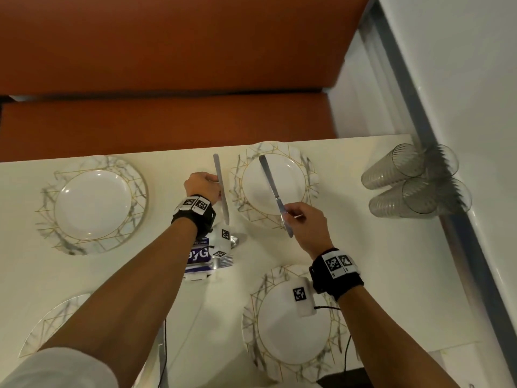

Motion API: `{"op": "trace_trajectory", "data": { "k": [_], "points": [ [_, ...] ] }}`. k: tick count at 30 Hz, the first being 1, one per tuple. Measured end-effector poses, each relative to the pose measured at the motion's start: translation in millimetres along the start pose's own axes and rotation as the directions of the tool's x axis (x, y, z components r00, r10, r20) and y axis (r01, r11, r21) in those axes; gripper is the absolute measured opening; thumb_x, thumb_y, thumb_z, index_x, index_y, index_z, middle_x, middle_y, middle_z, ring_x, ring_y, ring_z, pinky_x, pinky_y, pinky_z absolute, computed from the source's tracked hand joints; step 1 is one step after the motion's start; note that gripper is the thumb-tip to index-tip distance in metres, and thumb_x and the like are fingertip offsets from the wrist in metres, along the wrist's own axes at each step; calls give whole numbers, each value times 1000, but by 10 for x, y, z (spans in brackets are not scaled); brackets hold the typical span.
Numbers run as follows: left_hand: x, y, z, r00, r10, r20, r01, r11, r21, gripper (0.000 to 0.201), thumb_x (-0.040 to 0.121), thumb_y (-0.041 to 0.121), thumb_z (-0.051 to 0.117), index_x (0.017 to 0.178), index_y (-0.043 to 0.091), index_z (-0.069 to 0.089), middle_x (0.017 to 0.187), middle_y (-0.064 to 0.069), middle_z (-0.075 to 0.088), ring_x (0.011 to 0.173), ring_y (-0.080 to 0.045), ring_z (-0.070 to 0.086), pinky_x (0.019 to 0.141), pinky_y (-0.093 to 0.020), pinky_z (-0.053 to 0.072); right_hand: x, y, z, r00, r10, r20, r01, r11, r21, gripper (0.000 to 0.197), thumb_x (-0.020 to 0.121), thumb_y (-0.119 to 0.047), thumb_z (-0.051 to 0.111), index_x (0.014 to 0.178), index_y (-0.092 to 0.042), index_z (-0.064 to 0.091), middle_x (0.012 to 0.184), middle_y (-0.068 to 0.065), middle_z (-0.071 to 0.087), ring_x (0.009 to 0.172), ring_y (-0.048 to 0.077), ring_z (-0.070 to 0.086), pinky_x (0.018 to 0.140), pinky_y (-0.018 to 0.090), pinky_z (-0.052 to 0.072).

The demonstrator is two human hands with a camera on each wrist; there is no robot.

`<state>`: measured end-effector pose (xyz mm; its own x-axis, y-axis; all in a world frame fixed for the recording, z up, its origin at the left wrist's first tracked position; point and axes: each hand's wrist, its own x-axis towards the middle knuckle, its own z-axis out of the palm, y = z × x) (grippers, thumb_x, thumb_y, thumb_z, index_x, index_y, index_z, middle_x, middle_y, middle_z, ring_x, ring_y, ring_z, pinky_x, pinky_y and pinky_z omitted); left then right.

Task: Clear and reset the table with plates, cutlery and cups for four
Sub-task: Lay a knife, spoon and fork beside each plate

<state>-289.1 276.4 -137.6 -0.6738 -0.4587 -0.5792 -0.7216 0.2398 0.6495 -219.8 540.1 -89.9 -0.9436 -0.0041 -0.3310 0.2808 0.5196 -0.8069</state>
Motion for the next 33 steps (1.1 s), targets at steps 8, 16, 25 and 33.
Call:
{"op": "trace_trajectory", "data": {
  "k": [8,16,25,33],
  "points": [
    [175,-43,79,997,39,-70,-32,994,106,22,81,6,83,71,18,69,93,-12,76,78,-31,76,77,-41,65,-16,38,-14,1000,0,-10,0,999,46,5,90,-18,70,91,-17,74,77,-4,73,68,12,69,67,25,58],
    [187,-63,87,997,29,-78,-22,995,99,26,79,6,86,67,20,67,92,-13,76,78,-32,76,76,-42,65,-70,105,-16,1000,26,-9,-26,999,25,9,90,-11,68,92,-18,74,80,-4,73,70,12,70,68,21,57],
    [-8,-63,-75,998,62,-3,-62,995,74,9,89,13,77,87,18,70,92,-9,77,83,-27,76,83,-35,63,-151,52,41,1000,10,7,-10,1000,23,10,92,-10,66,98,-15,73,84,-3,72,67,0,65,60,9,48],
    [-713,-298,-401,962,245,123,-249,968,18,16,99,14,58,95,23,72,92,-2,76,76,-21,72,66,-34,62,-224,-283,502,993,-40,108,28,993,111,15,90,-15,70,93,-28,66,90,-6,72,84,16,70,83,38,60]
  ]
}}
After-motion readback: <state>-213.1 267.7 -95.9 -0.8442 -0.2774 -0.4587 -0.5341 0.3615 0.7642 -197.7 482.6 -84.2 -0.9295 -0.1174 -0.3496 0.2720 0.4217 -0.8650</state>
